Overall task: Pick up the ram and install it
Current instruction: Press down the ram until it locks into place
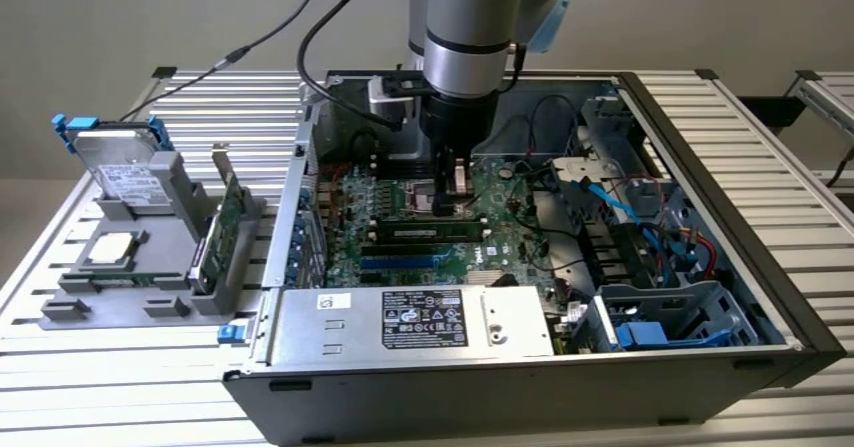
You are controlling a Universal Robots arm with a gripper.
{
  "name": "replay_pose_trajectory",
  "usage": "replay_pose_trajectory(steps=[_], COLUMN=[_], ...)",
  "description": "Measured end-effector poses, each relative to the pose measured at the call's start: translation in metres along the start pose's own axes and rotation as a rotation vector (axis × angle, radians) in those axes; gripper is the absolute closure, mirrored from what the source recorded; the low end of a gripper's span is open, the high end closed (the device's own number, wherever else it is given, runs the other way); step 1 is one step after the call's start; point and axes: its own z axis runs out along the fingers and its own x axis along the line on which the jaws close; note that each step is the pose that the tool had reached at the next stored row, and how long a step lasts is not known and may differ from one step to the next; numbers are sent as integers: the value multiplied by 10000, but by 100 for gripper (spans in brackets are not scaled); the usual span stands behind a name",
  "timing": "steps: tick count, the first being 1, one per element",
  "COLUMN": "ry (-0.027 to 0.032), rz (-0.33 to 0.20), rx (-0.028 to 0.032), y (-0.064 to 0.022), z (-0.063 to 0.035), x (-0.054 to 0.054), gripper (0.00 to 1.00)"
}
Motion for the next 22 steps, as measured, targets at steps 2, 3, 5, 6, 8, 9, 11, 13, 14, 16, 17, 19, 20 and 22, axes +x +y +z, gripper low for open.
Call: replay_pose_trajectory(steps=[2, 3, 5, 6, 8, 9, 11, 13, 14, 16, 17, 19, 20, 22], ry=[1, 1, 1, 0, 1, 2, 2, 12, 12, -1, -1, 1, 2, 5], rz=[1, 1, 1, 1, 1, -1, 0, 0, 0, 0, 1, 1, 0, 0], rx=[0, 0, 4, 8, 8, 9, 9, 4, 3, 10, 10, 8, 8, 6], y=[-1, -2, 0, 2, 6, 6, 6, 6, 6, 5, 5, 5, 5, 5], z=[29, 48, 84, 103, 138, 158, 188, 207, 212, 217, 217, 217, 218, 224], x=[0, -1, -2, -3, -4, -4, -5, -4, -4, -6, -6, -6, -6, -6], gripper=[90, 90, 90, 90, 90, 90, 90, 90, 90, 90, 90, 90, 90, 90])
